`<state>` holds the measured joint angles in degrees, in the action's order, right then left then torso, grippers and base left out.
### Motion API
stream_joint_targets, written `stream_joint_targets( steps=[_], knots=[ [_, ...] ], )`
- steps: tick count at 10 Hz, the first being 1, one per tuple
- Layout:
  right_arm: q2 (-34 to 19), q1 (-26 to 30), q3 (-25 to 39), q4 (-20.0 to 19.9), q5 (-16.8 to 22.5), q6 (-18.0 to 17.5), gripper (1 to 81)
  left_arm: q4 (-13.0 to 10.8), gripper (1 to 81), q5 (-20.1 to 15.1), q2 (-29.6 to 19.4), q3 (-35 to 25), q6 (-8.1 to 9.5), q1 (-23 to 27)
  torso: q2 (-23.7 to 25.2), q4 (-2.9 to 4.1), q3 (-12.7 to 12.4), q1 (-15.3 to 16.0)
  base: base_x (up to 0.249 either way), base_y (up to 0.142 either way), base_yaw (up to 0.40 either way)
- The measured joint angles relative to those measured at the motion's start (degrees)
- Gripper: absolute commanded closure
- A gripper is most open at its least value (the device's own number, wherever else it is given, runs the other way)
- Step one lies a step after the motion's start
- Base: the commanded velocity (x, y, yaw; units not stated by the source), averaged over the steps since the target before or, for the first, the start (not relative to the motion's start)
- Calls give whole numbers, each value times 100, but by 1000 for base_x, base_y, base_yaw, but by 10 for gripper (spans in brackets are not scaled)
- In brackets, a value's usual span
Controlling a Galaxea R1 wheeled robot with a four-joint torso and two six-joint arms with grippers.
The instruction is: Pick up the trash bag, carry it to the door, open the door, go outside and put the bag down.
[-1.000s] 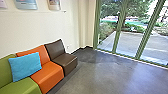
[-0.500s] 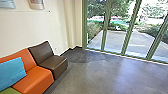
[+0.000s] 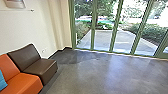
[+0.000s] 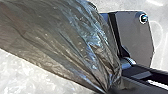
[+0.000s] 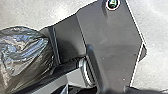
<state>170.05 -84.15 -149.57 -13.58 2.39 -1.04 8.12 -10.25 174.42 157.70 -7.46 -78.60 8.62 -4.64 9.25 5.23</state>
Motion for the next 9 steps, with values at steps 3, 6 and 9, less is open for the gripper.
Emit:
stream_joint_targets(
  steps=[3,6,9],
  knots=[
    [-91,0,233,82,-24,0,10,1,811,4,0,0,0,-9,0,0,0,0,0,0,-340],
    [-108,-29,233,79,-33,0,10,0,811,2,2,0,0,-11,0,0,0,0,0,0,-340],
    [-106,-30,233,74,-33,0,10,0,811,4,2,0,0,-9,0,0,0,0,0,0,-340]
  ],
)
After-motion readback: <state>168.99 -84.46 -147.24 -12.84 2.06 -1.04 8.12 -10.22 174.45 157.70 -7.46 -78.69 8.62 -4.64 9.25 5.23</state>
